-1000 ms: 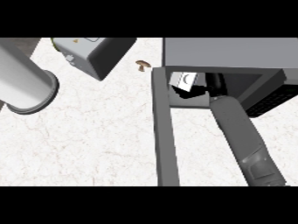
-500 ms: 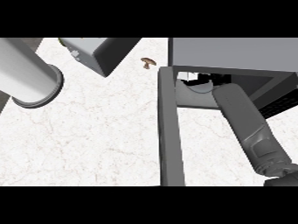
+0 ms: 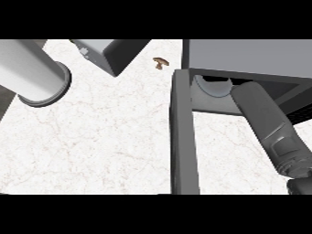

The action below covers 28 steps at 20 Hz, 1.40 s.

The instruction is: Pick up the milk, place it into the microwave and close the microwave

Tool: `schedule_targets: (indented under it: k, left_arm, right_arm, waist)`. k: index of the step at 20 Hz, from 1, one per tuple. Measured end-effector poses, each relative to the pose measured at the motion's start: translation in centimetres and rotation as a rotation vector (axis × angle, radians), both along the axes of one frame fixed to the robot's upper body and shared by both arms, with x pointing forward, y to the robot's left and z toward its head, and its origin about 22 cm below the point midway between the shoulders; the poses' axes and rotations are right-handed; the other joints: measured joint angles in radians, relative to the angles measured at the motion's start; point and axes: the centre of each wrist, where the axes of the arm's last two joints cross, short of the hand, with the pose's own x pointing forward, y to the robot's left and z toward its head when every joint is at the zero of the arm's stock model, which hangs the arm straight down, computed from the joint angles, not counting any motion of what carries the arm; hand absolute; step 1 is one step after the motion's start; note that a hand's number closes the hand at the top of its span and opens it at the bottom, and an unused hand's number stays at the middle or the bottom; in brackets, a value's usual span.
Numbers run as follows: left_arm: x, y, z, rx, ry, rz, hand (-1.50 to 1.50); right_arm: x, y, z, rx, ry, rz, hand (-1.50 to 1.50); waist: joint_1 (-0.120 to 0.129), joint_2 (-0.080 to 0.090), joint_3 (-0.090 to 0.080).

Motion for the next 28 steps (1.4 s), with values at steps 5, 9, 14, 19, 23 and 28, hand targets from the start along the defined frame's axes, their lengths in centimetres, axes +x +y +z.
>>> schedule_targets:
  k: [5,9,14,19,23,28]
  left_arm:
    - [0.8,0.1,-0.1,-0.001,0.0,-0.012,-1.5]
    - [1.0,0.2,-0.3,0.012,0.007,-0.011,-1.5]
    - [1.3,0.5,-0.4,0.038,0.014,-0.002,-1.5]
    - [2.2,0.2,-0.5,0.054,0.031,-0.04,-1.5]
    - [2.5,-0.1,-0.8,0.065,0.04,-0.081,-1.5]
    - [3.3,-0.8,-1.1,0.061,0.04,-0.148,-1.5]
  right_arm:
    - [0.1,-2.1,0.2,-0.081,0.009,-0.099,-1.5]
    - [-0.5,-4.7,-0.5,-0.134,0.05,-0.29,-1.5]
    - [-0.1,-3.8,0.0,-0.158,0.024,-0.235,-1.5]
    - [0.2,-2.7,0.4,-0.154,0.008,-0.151,-1.5]
    - [0.3,-2.1,0.5,-0.115,0.021,-0.072,-1.5]
    - [0.4,-1.4,0.5,-0.01,0.053,0.013,-1.5]
  waist:
    - [0.018,0.007,-0.003]
    - [0.028,0.012,-0.007]
    - [0.033,0.009,-0.004]
    - [0.031,0.011,-0.002]
    - [0.027,0.007,-0.001]
    - [0.018,0.005,-0.001]
